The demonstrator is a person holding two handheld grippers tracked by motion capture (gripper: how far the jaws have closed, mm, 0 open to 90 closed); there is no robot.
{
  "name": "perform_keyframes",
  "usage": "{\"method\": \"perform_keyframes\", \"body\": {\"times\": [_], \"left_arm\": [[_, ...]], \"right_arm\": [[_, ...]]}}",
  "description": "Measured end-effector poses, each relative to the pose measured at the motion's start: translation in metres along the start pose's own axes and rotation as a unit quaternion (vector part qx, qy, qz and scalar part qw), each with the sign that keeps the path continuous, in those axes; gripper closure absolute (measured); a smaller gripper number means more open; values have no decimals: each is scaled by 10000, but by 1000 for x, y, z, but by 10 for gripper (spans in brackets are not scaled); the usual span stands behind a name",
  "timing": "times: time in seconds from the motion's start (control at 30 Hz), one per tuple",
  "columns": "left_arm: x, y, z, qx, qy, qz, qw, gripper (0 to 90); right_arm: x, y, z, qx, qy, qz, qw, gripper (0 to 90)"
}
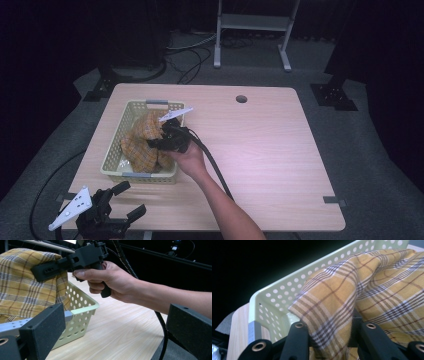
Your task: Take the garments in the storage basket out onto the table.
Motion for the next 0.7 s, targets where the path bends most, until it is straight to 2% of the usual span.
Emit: {"method": "perform_keyframes", "body": {"times": [0.2, 0.37, 0.7], "left_arm": [[-1, 0, 1, -15, 27, 0, 10000, 26], [-3, -1, 2, -29, 67, 17, 10000, 27], [-3, -2, 2, -36, 77, -11, 10000, 26]], "right_arm": [[6, 2, 0, -170, -197, -24, 9997, 710], [10, 5, -2, -211, -333, -57, 9992, 710], [26, 7, -7, -577, -671, -132, 9960, 710]]}}
Point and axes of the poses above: each handheld gripper's, and its own axes: x roughly backward along the jaws, z roughly out of its underside, y roughly to its left, the point moved 1 cm from there along -x, roughly forward along the jaws, and after that the axes turned 13 degrees about -y, right-handed, at the moved point
